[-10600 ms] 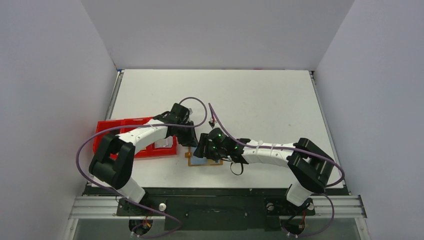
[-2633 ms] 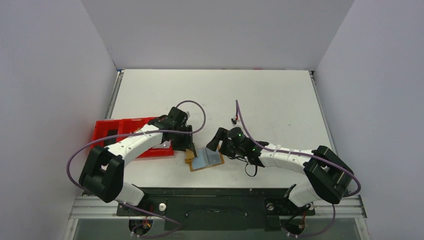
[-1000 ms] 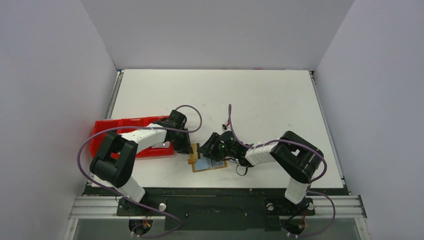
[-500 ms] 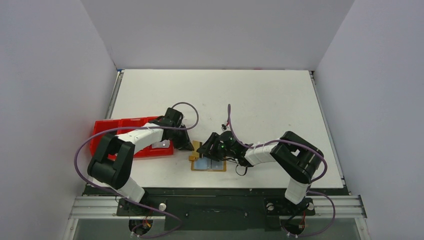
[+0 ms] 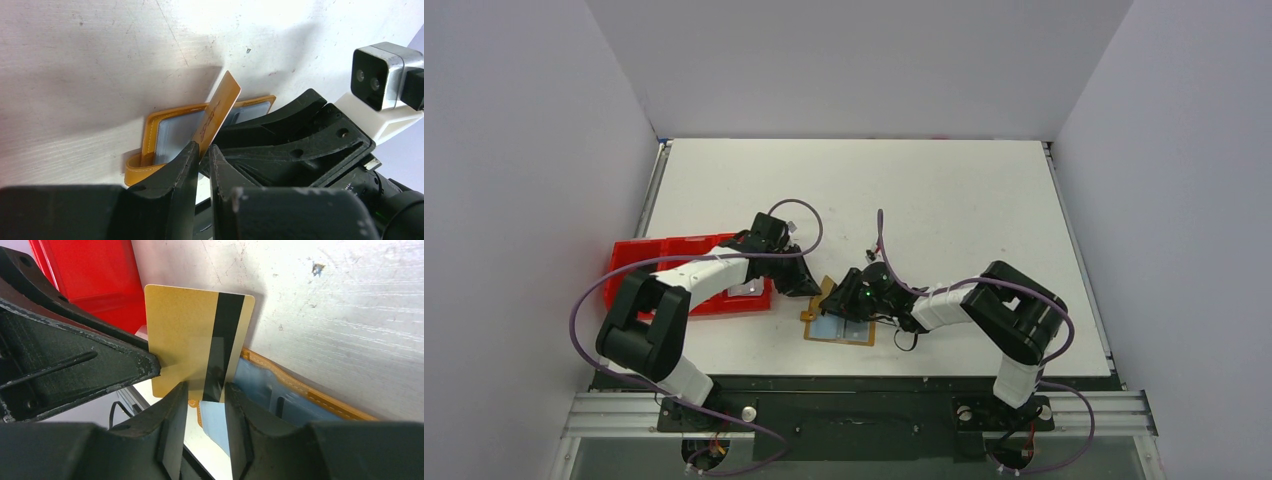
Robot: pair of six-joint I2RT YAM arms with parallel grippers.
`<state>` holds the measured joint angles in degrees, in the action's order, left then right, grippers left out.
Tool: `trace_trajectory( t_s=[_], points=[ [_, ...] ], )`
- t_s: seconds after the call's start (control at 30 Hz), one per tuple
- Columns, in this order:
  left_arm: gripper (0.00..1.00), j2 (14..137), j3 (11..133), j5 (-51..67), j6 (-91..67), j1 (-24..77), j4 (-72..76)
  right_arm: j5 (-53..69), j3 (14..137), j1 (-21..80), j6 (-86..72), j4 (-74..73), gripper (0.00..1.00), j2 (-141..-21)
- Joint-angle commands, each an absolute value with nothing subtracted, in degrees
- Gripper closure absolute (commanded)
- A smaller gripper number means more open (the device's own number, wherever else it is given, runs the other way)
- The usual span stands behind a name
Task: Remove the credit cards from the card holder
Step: Pick up the credit card from the card holder.
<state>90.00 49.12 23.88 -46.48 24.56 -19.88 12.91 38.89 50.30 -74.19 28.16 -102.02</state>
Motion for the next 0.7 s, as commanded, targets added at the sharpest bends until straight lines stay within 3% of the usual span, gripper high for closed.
trace_trajectory(
  t_s=[0.0, 0.5, 0.67],
  points=[
    [0.89, 90.16, 48.90, 26.34, -45.99, 25.16, -18.62, 12.48, 39.92, 50.80, -73.30, 27.29, 0.73, -103.24],
    [0.88, 92.87, 52.55, 21.80, -41.29, 29.08, -22.94, 11.69, 39.72, 50.79, -72.36, 25.69, 0.87, -102.71],
    [0.95, 93.58, 52.98, 20.90, -40.90, 29.75, -23.32, 11.66, 40.11, 50.80, -71.92, 25.21, 0.88, -102.18]
  ],
)
